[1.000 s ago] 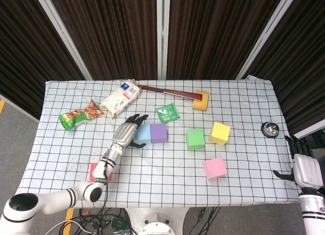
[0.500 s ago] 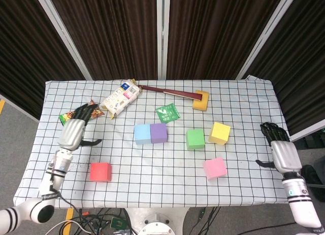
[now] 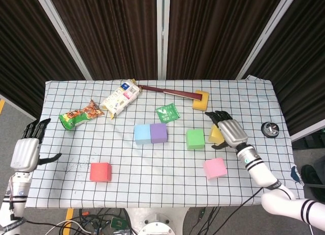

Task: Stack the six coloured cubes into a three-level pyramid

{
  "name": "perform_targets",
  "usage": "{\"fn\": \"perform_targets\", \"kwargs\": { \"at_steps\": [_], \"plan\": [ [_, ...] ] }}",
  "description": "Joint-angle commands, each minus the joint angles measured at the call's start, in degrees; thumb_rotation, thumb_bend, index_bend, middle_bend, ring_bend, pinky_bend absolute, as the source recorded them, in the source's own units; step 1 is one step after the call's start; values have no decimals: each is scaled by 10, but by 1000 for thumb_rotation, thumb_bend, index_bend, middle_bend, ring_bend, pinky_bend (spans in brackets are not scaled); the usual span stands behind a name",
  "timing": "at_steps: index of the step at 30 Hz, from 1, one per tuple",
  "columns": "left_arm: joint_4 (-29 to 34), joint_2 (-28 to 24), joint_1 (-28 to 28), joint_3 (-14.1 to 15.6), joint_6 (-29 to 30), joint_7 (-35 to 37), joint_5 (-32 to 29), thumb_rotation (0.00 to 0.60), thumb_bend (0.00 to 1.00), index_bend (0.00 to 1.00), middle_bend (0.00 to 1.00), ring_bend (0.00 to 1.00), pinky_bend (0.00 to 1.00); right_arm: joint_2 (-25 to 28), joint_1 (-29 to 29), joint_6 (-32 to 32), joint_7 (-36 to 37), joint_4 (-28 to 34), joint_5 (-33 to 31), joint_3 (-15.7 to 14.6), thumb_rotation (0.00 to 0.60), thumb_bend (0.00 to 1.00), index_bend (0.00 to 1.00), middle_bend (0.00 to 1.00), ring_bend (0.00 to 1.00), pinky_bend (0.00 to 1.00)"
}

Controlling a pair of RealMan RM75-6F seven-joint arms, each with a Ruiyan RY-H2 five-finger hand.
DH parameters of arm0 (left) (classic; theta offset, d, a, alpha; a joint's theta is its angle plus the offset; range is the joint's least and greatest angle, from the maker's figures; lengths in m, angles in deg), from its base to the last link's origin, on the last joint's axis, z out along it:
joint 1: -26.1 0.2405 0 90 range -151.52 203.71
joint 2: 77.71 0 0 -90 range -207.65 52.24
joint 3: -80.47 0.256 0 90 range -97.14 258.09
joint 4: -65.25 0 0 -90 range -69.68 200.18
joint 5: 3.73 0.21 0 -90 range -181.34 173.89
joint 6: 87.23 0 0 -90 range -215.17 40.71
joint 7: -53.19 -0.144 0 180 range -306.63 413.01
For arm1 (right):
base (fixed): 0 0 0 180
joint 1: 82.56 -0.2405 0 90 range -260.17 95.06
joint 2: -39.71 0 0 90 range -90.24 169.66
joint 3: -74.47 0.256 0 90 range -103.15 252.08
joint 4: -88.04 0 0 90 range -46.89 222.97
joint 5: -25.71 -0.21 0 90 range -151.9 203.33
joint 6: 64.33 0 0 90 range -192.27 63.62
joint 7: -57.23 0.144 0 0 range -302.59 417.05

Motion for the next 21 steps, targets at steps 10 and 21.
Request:
{"fn": "perform_targets", "kwargs": {
  "at_steps": [10, 21],
  "plan": [
    [-13, 1, 47, 14, 29, 42, 18, 600, 3, 45, 105, 0, 55, -89, -57, -6, -82, -58, -76, -23, 600, 0, 0, 121, 0, 0],
    [-15, 5, 62, 5, 45, 41, 30, 600, 3, 46, 108, 0, 40, -151, -77, 2, -109, -116, -97, -41, 600, 0, 0, 226, 0, 0]
  ]
}}
